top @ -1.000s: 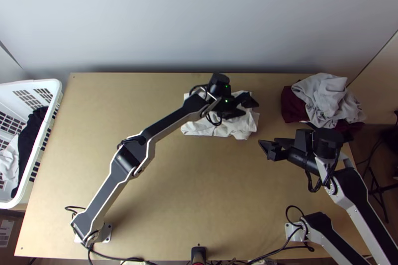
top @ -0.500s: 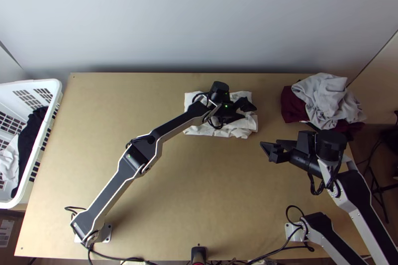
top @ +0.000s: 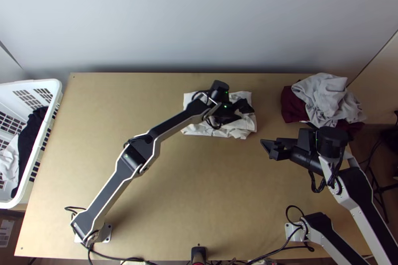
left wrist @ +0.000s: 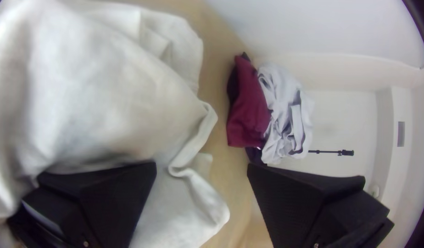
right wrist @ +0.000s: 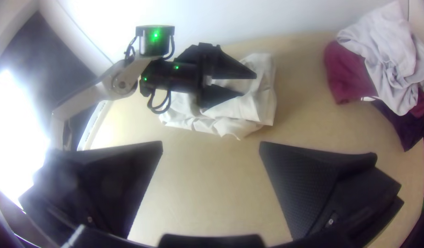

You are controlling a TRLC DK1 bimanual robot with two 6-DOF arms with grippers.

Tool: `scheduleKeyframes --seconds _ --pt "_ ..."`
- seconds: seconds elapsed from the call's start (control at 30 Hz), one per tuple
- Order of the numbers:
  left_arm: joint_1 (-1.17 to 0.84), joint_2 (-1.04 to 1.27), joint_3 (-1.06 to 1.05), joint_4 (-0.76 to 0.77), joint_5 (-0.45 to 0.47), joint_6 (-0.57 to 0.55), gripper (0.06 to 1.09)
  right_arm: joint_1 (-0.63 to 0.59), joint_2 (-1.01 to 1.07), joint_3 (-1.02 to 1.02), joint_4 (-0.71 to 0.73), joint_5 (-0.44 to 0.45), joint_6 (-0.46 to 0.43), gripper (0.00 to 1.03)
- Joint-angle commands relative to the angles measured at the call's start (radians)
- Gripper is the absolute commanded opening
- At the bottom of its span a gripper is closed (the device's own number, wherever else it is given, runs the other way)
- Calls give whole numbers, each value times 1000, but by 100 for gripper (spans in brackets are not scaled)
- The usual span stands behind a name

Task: Fold the t-shirt

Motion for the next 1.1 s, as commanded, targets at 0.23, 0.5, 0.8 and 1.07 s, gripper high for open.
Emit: scheduleKeyframes --seconds 0.23,0.5,0.8,1.07 --pt "51 -361 -78 -213 -4 202 103 10 21 79 -34 -8 -1 98" --pt "105 -528 -143 -421 -36 373 103 45 21 1 -27 -8 16 98" --pt "200 -781 -344 -559 -176 584 103 58 24 -208 43 -12 20 98" --pt "289 -988 -496 -562 -253 631 103 39 206 -251 247 -43 91 98"
